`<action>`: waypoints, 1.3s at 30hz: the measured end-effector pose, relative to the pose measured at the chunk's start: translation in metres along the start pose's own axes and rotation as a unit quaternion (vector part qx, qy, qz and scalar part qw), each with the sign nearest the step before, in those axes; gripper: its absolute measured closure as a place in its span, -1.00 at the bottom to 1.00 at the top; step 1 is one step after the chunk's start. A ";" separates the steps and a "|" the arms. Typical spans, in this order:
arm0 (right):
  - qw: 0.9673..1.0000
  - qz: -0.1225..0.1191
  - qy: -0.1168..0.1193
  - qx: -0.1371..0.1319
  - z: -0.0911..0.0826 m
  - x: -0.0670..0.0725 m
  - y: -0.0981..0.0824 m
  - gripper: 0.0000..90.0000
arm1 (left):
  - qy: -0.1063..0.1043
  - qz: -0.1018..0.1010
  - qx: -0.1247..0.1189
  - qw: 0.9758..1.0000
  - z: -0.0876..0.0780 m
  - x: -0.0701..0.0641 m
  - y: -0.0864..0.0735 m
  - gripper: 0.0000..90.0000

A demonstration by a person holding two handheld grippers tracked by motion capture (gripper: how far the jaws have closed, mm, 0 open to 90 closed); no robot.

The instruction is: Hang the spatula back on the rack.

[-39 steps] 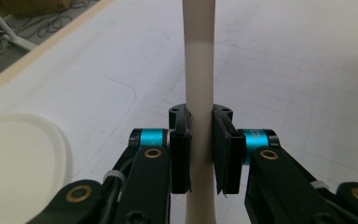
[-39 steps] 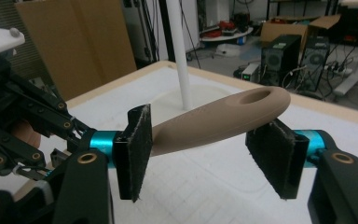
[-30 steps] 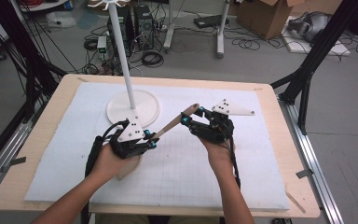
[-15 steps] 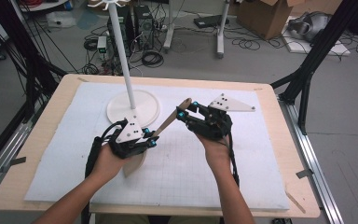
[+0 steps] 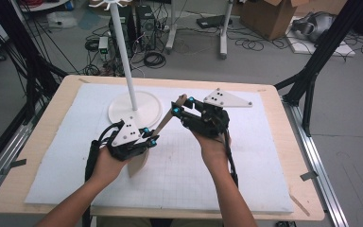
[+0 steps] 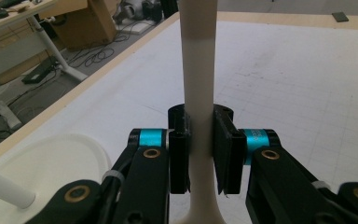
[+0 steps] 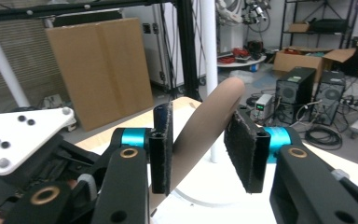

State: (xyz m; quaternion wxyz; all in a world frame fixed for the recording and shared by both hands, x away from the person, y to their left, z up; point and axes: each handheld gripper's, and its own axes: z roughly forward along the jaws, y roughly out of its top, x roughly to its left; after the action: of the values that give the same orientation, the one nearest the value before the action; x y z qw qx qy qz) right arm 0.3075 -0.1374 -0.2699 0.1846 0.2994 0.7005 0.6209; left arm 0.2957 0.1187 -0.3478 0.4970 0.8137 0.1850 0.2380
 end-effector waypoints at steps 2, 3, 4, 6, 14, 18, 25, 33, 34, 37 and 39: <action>1.000 0.008 0.011 -0.001 0.000 0.002 0.002 0.47 | -0.002 -0.001 -0.004 1.000 0.000 0.000 0.000 0.72; 1.000 0.009 0.017 -0.003 0.000 0.003 0.003 0.49 | -0.003 -0.003 -0.008 1.000 0.000 0.000 0.000 0.72; 1.000 0.010 0.025 -0.007 0.000 0.004 0.004 0.52 | -0.005 -0.001 -0.011 1.000 -0.001 0.000 0.000 0.72; 0.999 0.014 0.043 -0.013 -0.001 0.007 0.007 0.57 | -0.011 -0.003 -0.020 1.000 -0.002 0.001 0.000 0.72; 0.997 -0.016 0.079 -0.013 -0.001 0.021 0.019 0.61 | -0.040 -0.012 -0.055 0.998 -0.008 0.007 -0.002 0.72; 0.995 -0.035 0.089 -0.006 0.001 0.025 0.022 0.62 | -0.063 -0.019 -0.062 0.996 -0.010 0.012 -0.004 0.70; 0.991 -0.046 0.124 -0.002 0.000 0.021 0.024 0.63 | -0.127 -0.051 -0.101 0.986 -0.017 0.025 -0.003 0.28; 0.981 -0.064 0.184 0.003 0.000 0.016 0.031 0.63 | -0.177 -0.045 -0.114 0.977 -0.022 0.030 0.006 0.24; 0.978 -0.067 0.196 0.006 0.001 0.017 0.033 0.63 | -0.184 -0.045 -0.115 0.975 -0.021 0.030 0.007 0.26; 0.973 -0.078 0.215 0.012 0.001 0.019 0.038 0.64 | -0.210 -0.043 -0.117 0.970 -0.020 0.027 0.009 0.28; 0.969 -0.083 0.234 0.015 0.002 0.021 0.042 0.64 | -0.223 -0.041 -0.120 0.967 -0.018 0.025 0.010 0.31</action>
State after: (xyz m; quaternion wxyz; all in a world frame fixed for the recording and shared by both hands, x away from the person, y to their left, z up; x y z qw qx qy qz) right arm 0.3010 -0.1208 -0.2268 0.0622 0.0896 0.7562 0.6452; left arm 0.3059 0.1409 -0.3267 0.6286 0.7727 0.0729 0.0508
